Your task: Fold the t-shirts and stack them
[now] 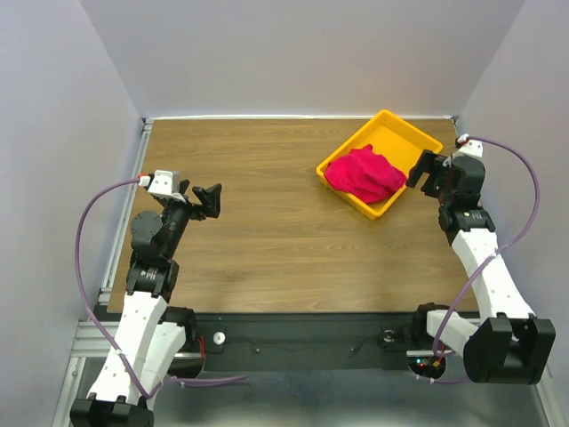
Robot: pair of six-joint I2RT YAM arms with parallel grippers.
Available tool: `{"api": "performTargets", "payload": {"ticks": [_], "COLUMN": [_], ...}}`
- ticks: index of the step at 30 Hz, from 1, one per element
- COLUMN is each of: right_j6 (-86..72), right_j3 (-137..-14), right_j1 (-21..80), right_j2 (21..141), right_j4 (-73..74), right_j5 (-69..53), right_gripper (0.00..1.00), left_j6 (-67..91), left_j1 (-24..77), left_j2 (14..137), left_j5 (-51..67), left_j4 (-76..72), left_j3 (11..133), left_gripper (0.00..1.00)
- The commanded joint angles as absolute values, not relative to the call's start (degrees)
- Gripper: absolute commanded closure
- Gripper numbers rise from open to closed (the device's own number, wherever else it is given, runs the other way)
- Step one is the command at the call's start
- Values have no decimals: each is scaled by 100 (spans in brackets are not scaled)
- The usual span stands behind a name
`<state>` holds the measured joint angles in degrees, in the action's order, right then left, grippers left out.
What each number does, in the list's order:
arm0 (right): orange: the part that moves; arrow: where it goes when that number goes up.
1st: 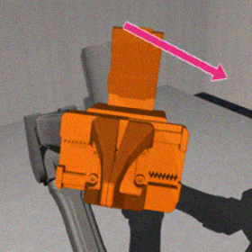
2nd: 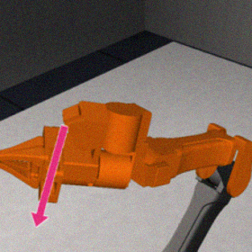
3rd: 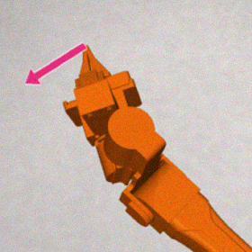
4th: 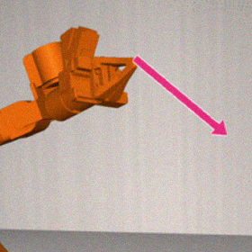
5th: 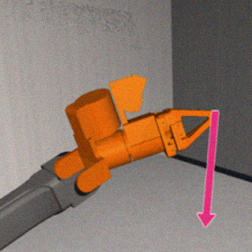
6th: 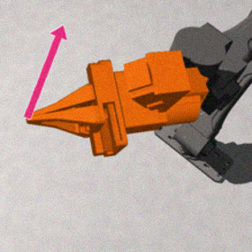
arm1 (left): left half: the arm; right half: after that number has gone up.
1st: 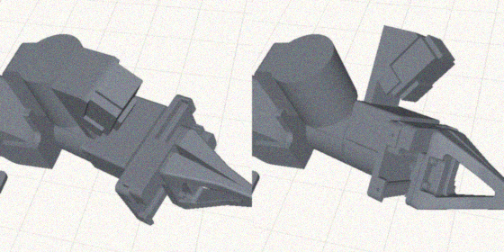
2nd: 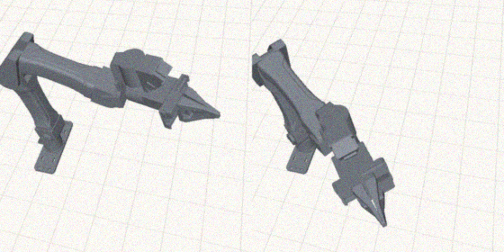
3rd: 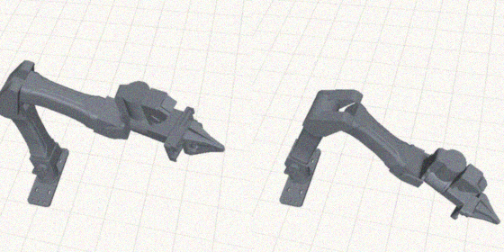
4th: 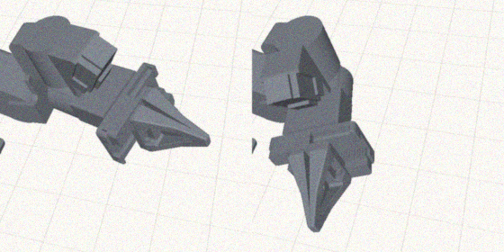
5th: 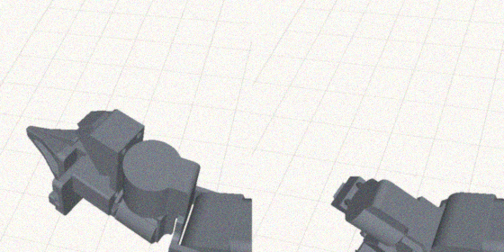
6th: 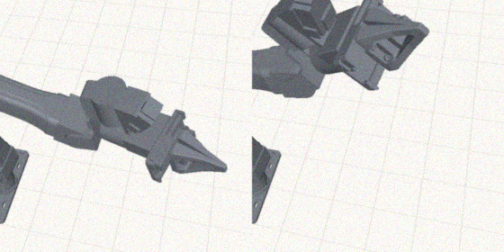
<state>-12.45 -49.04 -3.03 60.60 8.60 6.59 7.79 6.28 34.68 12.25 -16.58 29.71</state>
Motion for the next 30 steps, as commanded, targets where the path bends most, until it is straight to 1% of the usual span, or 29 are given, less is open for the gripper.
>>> {"api": "performTargets", "payload": {"ticks": [1, 3, 4, 7, 9, 11, 12, 15, 16, 20, 22, 30], "right_j6": [-1091, -504, 291, 1430, 1722, 1592, 1547, 1442, 1302, 775, 703, 1002], "right_j3": [-5018, -5089, -5228, -5536, -5923, -6229, -6353, -6853, -6995, -7768, -8119, -8832], "right_j1": [-343, -343, -343, -343, -343, -343, -343, -352, -352, -352, -352, -343], "right_j2": [5915, 6002, 6046, 6301, 6591, 6872, 7256, 7768, 8118, 9200, 9700, 10809], "right_j4": [817, 835, 957, 1659, 1993, 1986, 2004, 2039, 2039, 2091, 2196, 2408], "right_j5": [221, -296, -1221, -2694, -2716, -2549, -2584, -3057, -3363, -3708, -3709, -3094], "right_gripper": [0, 0, 0, 0, 0, 0, 0, 0, 0, 0, 0, 0], "left_j6": [791, 791, 791, 782, 774, 773, 773, 756, 747, 712, 712, 738], "left_j1": [624, 624, 624, 624, 615, 624, 624, 624, 624, 624, 624, 624], "left_j2": [3357, 3366, 3366, 3428, 3454, 3472, 3472, 3463, 3463, 3428, 3428, 3472], "left_j5": [1336, 1336, 1353, 1354, 1388, 1406, 1398, 1424, 1441, 1398, 1397, 1547], "left_j4": [-1951, -1951, -1951, -1951, -1951, -1960, -1960, -1960, -1951, -1951, -1951, -1995], "left_j3": [3059, 3050, 3041, 3050, 3050, 3050, 3041, 3041, 3041, 3041, 3050, 3050], "left_gripper": [1, 1, 1, 1, 1, 1, 1, 1, 1, 1, 1, 1]}}
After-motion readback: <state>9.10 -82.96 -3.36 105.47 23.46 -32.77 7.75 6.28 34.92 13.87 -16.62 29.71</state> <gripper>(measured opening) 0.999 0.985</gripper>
